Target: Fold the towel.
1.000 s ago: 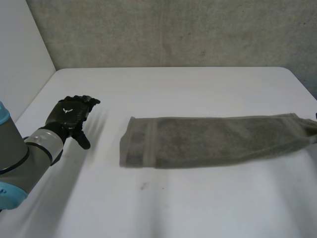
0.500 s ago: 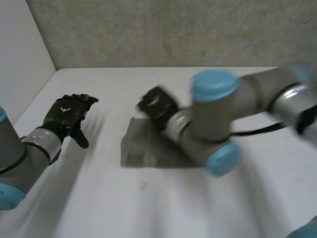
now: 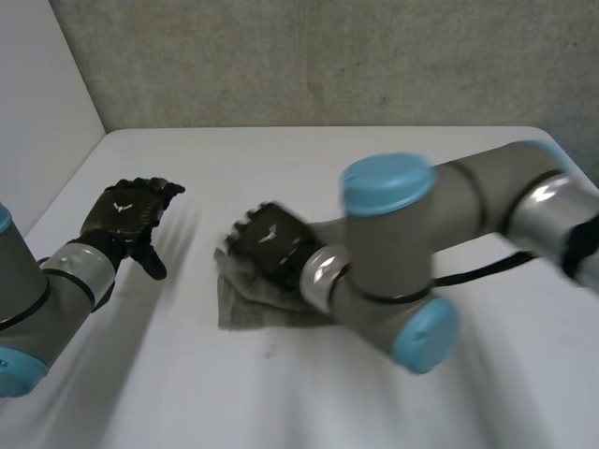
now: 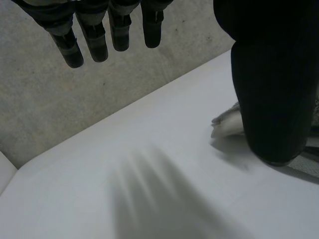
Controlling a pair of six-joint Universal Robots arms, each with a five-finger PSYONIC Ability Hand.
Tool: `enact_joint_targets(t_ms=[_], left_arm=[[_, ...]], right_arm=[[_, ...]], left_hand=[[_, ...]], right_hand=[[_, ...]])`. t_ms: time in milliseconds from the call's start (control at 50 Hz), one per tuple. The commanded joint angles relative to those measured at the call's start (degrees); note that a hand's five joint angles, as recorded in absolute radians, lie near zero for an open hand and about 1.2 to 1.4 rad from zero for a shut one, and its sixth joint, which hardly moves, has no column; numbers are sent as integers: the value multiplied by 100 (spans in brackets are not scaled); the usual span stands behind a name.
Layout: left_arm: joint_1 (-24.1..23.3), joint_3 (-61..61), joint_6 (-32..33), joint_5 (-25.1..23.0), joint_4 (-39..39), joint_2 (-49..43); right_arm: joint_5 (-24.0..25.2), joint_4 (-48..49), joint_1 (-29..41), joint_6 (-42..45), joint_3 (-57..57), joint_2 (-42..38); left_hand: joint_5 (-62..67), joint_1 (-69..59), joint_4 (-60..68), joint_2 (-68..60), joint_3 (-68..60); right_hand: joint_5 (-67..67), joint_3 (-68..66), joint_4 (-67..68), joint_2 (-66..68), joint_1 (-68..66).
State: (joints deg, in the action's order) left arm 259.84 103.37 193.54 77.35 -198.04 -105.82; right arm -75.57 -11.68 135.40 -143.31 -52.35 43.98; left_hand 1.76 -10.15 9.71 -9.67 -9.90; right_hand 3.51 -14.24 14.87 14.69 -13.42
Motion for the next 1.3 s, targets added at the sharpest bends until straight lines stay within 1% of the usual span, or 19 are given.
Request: enact_joint_targets(t_ms=[20, 140, 280, 360, 420, 460, 520, 560, 580, 620, 740, 920, 960, 1020, 1060, 1120, 1160, 1220, 1300], left_arm=[[-12, 34, 0, 0, -15, 0], [-74, 34, 0, 0, -15, 0], [-171, 34, 0, 8, -15, 0], [-460, 8, -9, 8, -7, 0], [-583, -1, -18, 26, 2, 8], [-619, -1, -18, 35, -6, 9], [-654, 8, -18, 35, -7, 9], [-663, 17, -18, 35, -7, 9], [-654, 17, -18, 35, -7, 9], [-654, 26, -18, 35, 2, 9], [-654, 52, -18, 44, 11, 9], [-610, 8, -18, 53, 37, 96], [-584, -9, -18, 52, 37, 140], [-575, -88, -27, 61, 55, 184], [-575, -123, -35, 70, 64, 202], [-645, -255, -105, 96, 64, 315], [-663, -308, -229, 96, 64, 369], [-724, -431, -589, 105, 73, 474], [-874, -677, -1229, 175, 160, 694]], right_arm=[[-28, 701, -1250, -1189, -1995, 1577], [42, 929, -2086, -1200, -3183, 1825], [191, 1641, -2351, -1191, -3905, 1764], [306, 2029, -2430, -1243, -4152, 1772], [376, 2293, -2501, -1252, -4302, 1772], [376, 2416, -2527, -1252, -4363, 1737], [368, 2451, -2527, -1226, -4372, 1684], [280, 2547, -2527, -1173, -4346, 1501], [280, 2548, -2527, -1173, -4346, 1500], [236, 2592, -2649, -1129, -4372, 1491], [78, 2574, -2949, -945, -4565, 1763], [69, 2434, -3186, 64, -4777, 2632], [78, 2398, -3133, 242, -4671, 2669], [121, 2240, -2633, 462, -4214, 2651], [331, 2030, -1758, 505, -3549, 2328], [464, 1924, -1341, 541, -3221, 2054], [788, 1618, -693, 759, -2713, 1581], [1087, 1188, -253, 1372, -2431, 1133], [1150, 887, -13, 2149, -2394, 779]], left_hand=[[-155, -7, 50, -54, -32], [-155, -7, 50, -54, -32], [-155, -7, 50, -54, -32], [-155, -7, 50, -54, -32], [-155, -7, 50, -54, -32], [-155, -7, 50, -54, -32], [-155, -7, 50, -54, -32], [-155, -7, 50, -54, -32], [-155, -7, 50, -54, -32], [-155, -7, 50, -54, -32], [-155, -7, 50, -54, -32], [-155, -7, 50, -54, -32], [-155, -7, 50, -54, -32], [-155, -7, 50, -54, -32], [-155, -7, 50, -54, -32], [-155, -7, 50, -54, -32], [-155, -7, 50, -54, -32], [-155, -7, 50, -54, -32], [-171, 10, 33, -38, -15]], right_hand=[[-351, 424, -487, -469, 342], [-351, 424, -487, -469, 342], [-351, 424, -487, -469, 342], [465, -392, 328, 346, -474], [1306, -1233, 1169, 1187, -1315], [2494, -2421, 2358, 2376, -2503], [3122, -3049, 2986, 3004, -3132], [4476, -4403, 4340, 4358, -4486], [4485, -4412, 4349, 4366, -4494], [6509, -6436, 6373, 6391, -6518], [6649, -6576, 6513, 6531, -6658], [6649, -6576, 6513, 6531, -6658], [6649, -6576, 6513, 6531, -6658], [6649, -6576, 6513, 6531, -6658], [6649, -6576, 6513, 6531, -6658], [6649, -6576, 6513, 6531, -6658], [6649, -6576, 6513, 6531, -6658], [6649, -6576, 6513, 6531, -6658], [6649, -6576, 6513, 6531, -6658]])
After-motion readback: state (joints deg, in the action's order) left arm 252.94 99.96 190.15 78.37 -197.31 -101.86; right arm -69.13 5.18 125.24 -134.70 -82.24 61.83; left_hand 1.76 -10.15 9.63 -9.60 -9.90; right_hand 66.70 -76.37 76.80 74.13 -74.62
